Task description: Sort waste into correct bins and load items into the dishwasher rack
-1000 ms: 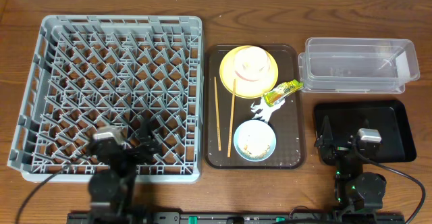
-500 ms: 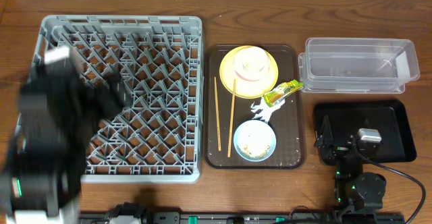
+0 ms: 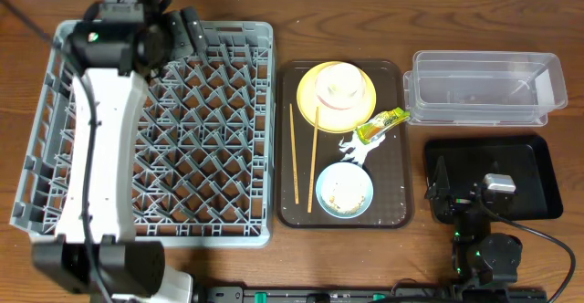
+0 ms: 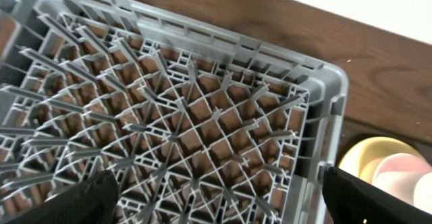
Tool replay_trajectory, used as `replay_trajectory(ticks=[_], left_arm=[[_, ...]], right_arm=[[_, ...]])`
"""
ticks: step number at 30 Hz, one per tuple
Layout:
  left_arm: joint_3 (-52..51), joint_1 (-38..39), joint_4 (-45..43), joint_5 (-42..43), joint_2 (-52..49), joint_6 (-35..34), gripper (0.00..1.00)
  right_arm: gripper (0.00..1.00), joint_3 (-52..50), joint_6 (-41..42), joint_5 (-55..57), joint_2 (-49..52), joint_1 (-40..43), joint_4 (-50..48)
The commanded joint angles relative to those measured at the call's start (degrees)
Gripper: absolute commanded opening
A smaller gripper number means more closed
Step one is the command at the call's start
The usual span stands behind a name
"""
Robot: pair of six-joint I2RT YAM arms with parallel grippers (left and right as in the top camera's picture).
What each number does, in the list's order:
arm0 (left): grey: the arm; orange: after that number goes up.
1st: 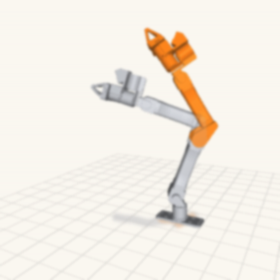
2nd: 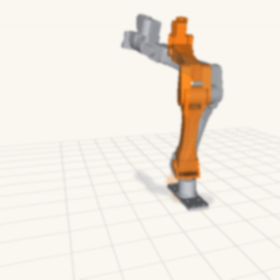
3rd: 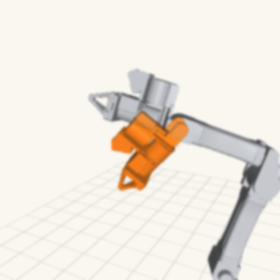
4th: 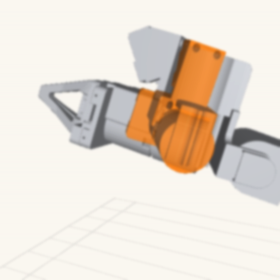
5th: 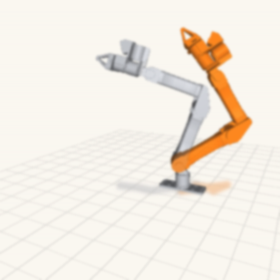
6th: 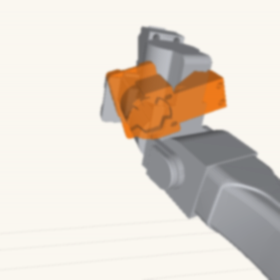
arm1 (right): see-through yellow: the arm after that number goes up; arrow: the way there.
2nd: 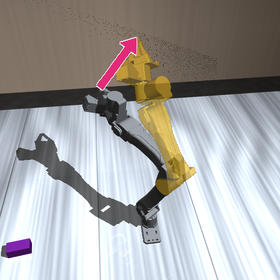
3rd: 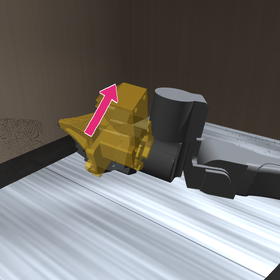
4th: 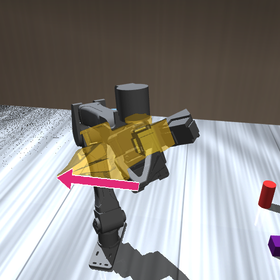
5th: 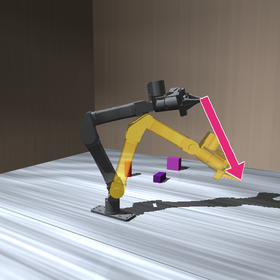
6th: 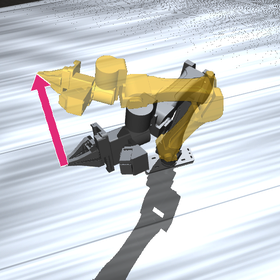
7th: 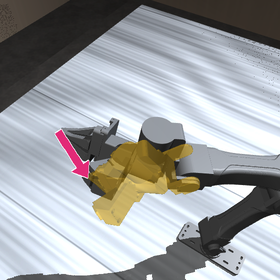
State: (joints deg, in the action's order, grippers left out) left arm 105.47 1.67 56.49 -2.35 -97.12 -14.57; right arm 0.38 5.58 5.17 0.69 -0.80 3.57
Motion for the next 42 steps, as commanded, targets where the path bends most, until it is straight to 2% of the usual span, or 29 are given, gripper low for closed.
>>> replay_trajectory(ticks=[1,13,22,25,29,33,38,42], left_arm=[[1.16,0.07,-1.25,0.31,-0.04,0.79,0.98],[1.16,0.07,-4.24,0.22,-0.07,-0.42,0.98],[1.16,-0.04,-4.46,0.17,0.09,-0.76,0.98],[1.16,-0.04,-5.73,0.17,0.13,-0.76,0.98],[1.16,-0.04,-7.85,0.20,0.13,-0.76,0.98],[1.16,-0.04,-9.33,0.20,0.13,-0.76,0.98],[1.16,-0.02,-10.64,0.22,0.13,-0.79,0.98],[1.16,0.07,-10.69,0.33,0.15,-0.79,0.98]], right_arm=[[0.99,-0.09,-0.31,0.42,-0.31,0.02,0.13],[0.99,-0.07,-1.14,1.57,-0.31,0.04,-0.09],[0.99,0.55,-3.58,5.99,-0.31,0.04,-11.85],[0.99,3.69,-4.85,5.07,0.04,0.04,-10.73],[0.99,13.33,-6.69,1.11,5.53,0.04,-1.62],[0.99,26.67,-13.18,-0.13,17.79,0.02,4.22],[0.99,49.68,-17.51,-2.71,37.38,-0.02,16.44],[0.99,68.94,-17.49,-12.31,52.37,-0.02,29.68]])
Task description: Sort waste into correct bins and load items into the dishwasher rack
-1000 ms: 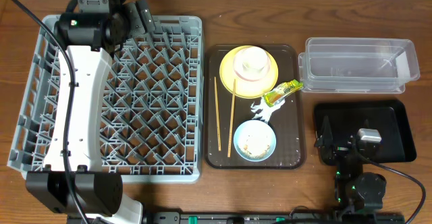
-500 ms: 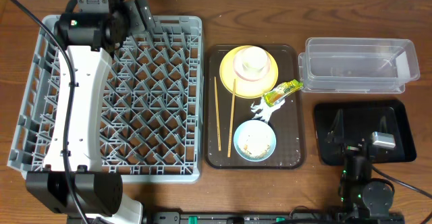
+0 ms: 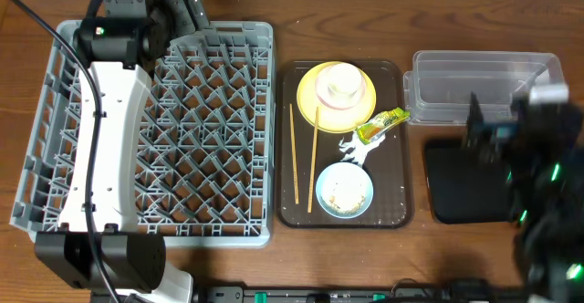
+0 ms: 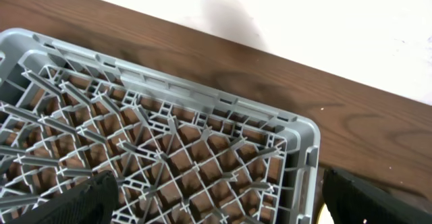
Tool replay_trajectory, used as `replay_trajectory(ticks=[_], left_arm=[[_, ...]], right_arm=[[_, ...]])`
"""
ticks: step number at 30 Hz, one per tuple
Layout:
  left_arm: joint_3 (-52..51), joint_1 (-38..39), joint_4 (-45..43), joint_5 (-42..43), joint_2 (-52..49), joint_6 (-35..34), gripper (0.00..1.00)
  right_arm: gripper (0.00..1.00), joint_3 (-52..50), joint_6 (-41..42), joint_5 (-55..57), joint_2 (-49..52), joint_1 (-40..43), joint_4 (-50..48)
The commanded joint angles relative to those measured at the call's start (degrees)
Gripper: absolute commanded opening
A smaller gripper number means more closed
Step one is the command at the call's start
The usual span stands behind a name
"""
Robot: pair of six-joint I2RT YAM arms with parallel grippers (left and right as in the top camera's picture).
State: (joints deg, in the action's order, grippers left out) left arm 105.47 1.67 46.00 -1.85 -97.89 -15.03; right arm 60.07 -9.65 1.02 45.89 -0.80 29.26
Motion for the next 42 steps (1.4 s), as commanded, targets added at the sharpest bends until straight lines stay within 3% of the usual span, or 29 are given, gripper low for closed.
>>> replay_trajectory(ticks=[1,5,9,11,12,14,15,17,20,22,26,30,42], left_arm=[[1.16,0.09,-0.11,-0.07,0.92,-0.33,0.98],[1.16,0.07,-0.04,-0.09,0.92,-0.33,0.98],[1.16,0.02,-0.11,-0.11,0.92,-0.33,0.98],[1.16,-0.04,-0.33,-0.11,0.94,-0.31,0.93],[1.16,-0.07,-0.33,-0.13,1.03,-0.31,0.83],[1.16,-0.46,-0.33,-0.13,1.27,-0.33,0.76],[1.16,-0.85,-0.35,-0.13,1.46,-0.33,0.76],[1.16,-1.99,-0.96,-0.13,1.97,-0.33,0.76],[1.16,-4.66,-3.06,-0.11,2.93,-0.37,0.76],[1.16,-6.86,-4.28,-0.11,3.61,-1.29,0.76],[1.16,-12.07,-6.45,-0.09,4.59,-4.44,0.77],[1.16,-16.15,-7.52,-0.11,4.76,-5.25,0.77],[1.16,-20.48,-7.45,-0.13,4.74,-5.22,0.84]], right_arm=[[0.99,13.94,-2.23,-11.50,10.67,-0.02,7.69],[0.99,28.50,-2.19,-23.82,22.38,-0.02,18.95],[0.99,34.29,-1.38,-28.37,29.51,-0.02,19.26],[0.99,34.27,4.24,-33.51,30.80,-0.02,18.86],[0.99,34.25,6.73,-35.78,31.06,-0.02,19.21],[0.98,34.07,9.97,-40.06,32.13,-0.22,18.12],[0.86,34.01,10.64,-40.74,32.87,-0.61,18.67],[0.67,33.94,10.97,-38.66,33.97,-2.29,21.62],[0.47,33.92,11.52,-29.73,35.80,-7.67,27.04],[0.41,33.92,11.52,-23.52,37.07,-12.72,29.53],[0.37,33.92,11.52,-14.34,40.76,-24.04,31.01],[0.40,33.92,12.92,-13.27,46.60,-31.71,32.22],[0.28,33.57,19.39,-13.27,63.12,-40.65,44.81]])
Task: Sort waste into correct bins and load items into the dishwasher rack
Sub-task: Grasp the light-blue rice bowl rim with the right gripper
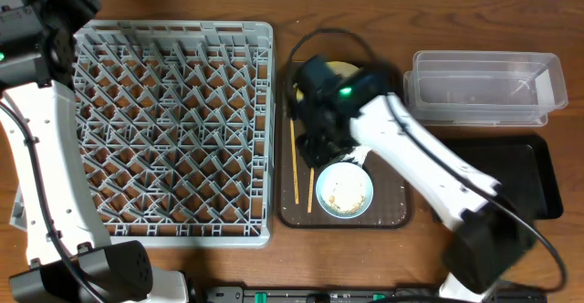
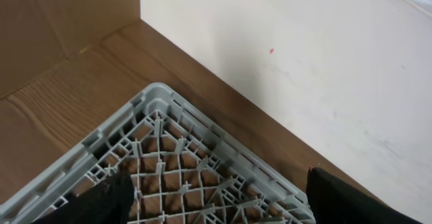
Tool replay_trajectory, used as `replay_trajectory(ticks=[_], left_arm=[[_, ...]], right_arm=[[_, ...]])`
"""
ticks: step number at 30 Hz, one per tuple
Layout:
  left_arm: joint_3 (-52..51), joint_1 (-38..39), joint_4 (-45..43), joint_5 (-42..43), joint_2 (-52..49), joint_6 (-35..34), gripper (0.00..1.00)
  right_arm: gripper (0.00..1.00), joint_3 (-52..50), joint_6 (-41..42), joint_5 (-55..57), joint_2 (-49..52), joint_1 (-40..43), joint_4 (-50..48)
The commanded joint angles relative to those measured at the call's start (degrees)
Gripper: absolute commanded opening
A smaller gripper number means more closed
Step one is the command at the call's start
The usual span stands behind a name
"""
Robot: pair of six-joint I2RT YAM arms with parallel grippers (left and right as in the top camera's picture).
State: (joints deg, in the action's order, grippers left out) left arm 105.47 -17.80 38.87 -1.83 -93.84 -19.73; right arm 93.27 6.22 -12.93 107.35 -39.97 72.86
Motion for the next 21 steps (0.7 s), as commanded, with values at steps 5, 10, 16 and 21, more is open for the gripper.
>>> replay_trajectory(ticks=[5,10,16,21], left_arm=[[1.16,-1.79,-1.03,-0.15,0.70,-0.52,0.84],[1.16,-2.05,-2.08,-0.17,0.68,-0.52,0.85],[1.16,-2.05,-3.17,-0.15,0.68,-0.52,0.85],[1.16,-2.05,-3.72,-0.15,0.68,-0.52,0.85]], right_arm=[[0.28,-1.57,7.17,0.22,4.00,-3.21,2.19],[0.29,-5.66,11.43,0.28,4.00,-3.61,3.48],[0.29,-12.94,12.20,-1.09,4.00,-3.63,-0.90],[0.30,-15.74,12.17,-4.52,4.00,-3.63,-5.22]])
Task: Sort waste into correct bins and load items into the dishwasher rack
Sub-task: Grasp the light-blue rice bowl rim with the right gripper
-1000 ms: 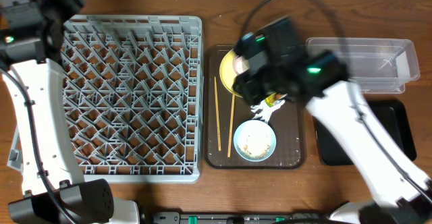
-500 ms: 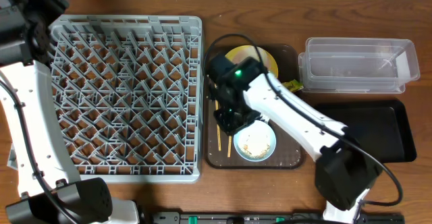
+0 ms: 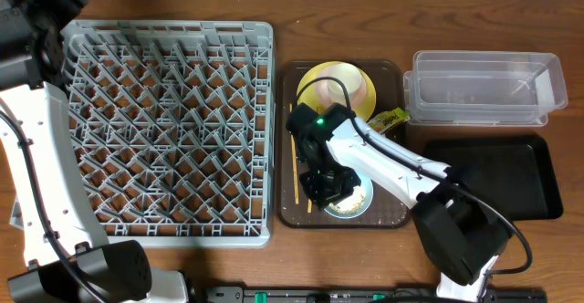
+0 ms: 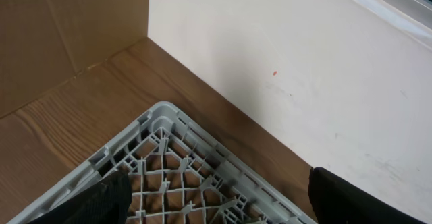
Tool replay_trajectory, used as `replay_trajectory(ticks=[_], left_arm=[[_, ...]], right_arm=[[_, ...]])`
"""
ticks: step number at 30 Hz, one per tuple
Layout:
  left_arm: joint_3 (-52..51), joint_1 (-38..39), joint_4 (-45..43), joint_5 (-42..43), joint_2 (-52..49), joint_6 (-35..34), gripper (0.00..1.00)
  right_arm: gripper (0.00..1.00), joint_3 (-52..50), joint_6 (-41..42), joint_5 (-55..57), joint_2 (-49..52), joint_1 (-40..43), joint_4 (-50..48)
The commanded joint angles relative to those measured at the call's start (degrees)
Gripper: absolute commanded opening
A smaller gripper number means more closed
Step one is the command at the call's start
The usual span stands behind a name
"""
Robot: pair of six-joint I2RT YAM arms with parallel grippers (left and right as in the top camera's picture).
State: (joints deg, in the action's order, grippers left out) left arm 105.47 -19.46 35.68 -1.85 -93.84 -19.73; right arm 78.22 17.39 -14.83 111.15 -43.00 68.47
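On the brown tray (image 3: 394, 207) lie a yellow plate (image 3: 315, 77) carrying a pale cup (image 3: 345, 86), two chopsticks (image 3: 294, 161), a green wrapper (image 3: 390, 118) and a blue bowl (image 3: 358, 203) with crumbs. My right gripper (image 3: 328, 182) hangs over the bowl's left rim; how its jaws stand is hidden. The grey dishwasher rack (image 3: 164, 120) sits on the left. Beyond its back left corner is my left gripper, and its wrist view shows the left gripper (image 4: 216, 207) open and holding nothing above the rack corner (image 4: 165, 116).
A clear plastic bin (image 3: 484, 86) stands at the back right, with a black tray (image 3: 497, 177) in front of it. A white wall (image 4: 304, 62) and a cardboard panel (image 4: 61, 35) close off the table's back left corner.
My right gripper has moved from the tray area between plate and bowl down onto the blue bowl's left rim. The left arm has barely shifted.
At first the left gripper hovered over the rack's back edge and the right arm sat folded by the black tray. Then the right arm was raised over that tray. Later the left gripper stood at the back left corner and the right reached the brown tray, now the bowl.
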Motion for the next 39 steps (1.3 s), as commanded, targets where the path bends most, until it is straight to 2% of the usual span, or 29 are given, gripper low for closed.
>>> replay_trajectory(ticks=[1,12,22,30,39], left_arm=[[1.16,-0.39,-0.55,-0.13,0.68,-0.52,0.85],[1.16,-0.39,-0.72,-0.13,0.68,-0.52,0.85],[1.16,-0.39,-1.33,-0.13,0.68,-0.52,0.85],[1.16,-0.39,-1.33,-0.13,0.68,-0.52,0.85],[1.16,-0.39,-1.31,-0.13,0.68,-0.52,0.85]], right_arm=[[0.30,-0.83,1.03,-2.75,0.20,-0.59,-1.64],[0.26,-1.46,1.05,2.03,0.20,-0.59,-6.40],[0.02,-1.44,1.07,3.43,0.17,-0.57,-6.95],[0.01,-1.25,2.54,3.19,-1.07,1.36,-4.85],[0.02,-1.22,2.51,2.82,-8.85,3.76,-4.37]])
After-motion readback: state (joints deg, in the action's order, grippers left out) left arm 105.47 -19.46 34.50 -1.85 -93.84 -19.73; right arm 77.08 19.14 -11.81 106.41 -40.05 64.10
